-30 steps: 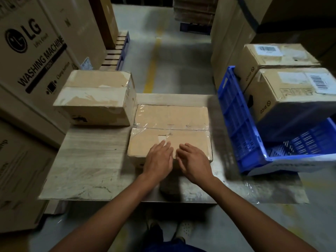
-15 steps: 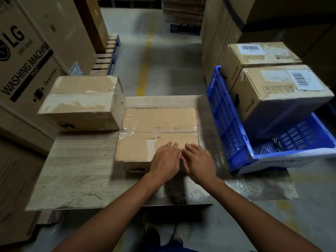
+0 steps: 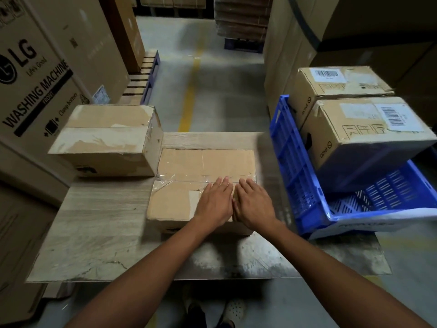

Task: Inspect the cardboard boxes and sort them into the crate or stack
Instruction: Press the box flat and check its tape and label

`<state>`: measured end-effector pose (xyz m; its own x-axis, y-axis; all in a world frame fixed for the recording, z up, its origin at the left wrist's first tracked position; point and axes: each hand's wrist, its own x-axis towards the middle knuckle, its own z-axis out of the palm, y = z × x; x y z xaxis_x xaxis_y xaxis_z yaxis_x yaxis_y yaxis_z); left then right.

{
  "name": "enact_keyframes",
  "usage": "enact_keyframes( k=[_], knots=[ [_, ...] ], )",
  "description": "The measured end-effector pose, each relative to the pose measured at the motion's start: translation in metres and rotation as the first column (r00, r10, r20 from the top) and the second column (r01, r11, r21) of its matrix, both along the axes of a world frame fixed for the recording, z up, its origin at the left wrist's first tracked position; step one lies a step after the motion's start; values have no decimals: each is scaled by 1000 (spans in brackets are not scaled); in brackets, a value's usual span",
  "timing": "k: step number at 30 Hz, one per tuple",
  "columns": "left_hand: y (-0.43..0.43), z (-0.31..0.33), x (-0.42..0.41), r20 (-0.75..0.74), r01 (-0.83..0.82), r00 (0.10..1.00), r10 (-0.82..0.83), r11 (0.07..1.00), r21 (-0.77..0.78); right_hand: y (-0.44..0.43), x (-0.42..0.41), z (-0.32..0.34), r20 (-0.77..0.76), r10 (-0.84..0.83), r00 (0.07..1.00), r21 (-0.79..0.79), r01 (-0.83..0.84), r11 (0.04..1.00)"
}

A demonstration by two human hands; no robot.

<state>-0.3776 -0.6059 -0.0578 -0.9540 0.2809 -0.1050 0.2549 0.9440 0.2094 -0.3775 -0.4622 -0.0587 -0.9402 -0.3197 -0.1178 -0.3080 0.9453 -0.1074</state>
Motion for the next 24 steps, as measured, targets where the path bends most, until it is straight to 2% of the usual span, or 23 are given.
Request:
enact_keyframes(
  k=[4,7,9,13,17,20,22,24],
  knots=[
    [3,14,-17,-93,9,996,-8,1000,15,-5,-23,24,-38,-42,998,1,42,999],
    [2,13,-37,-41,-33,998,38,993,111,-9,-45,28,-36,-38,999,-66,36,997],
    [-1,9,-47,-4,-54,999,54,995,79,-11,-52,23,-25,-21,999,-108,18,994],
    [-6,0,-53,11,-46,999,46,999,11,-12,-50,5,64,-40,997,-55,43,998],
    [-8,0,-64,2,-20,1000,20,1000,-21,-14,-57,2,51,-44,998,-67,48,997],
    [-14,7,-74,-22,-13,1000,14,1000,12,-12,-62,8,-21,-75,997,-127,72,989],
    [-26,6,-75,-45,-82,996,82,997,-4,-14,-61,7,0,-128,992,-166,126,978],
    [-45,4,-78,-37,-235,971,234,972,-29,-18,-61,5,93,-236,967,-231,251,940]
  ],
)
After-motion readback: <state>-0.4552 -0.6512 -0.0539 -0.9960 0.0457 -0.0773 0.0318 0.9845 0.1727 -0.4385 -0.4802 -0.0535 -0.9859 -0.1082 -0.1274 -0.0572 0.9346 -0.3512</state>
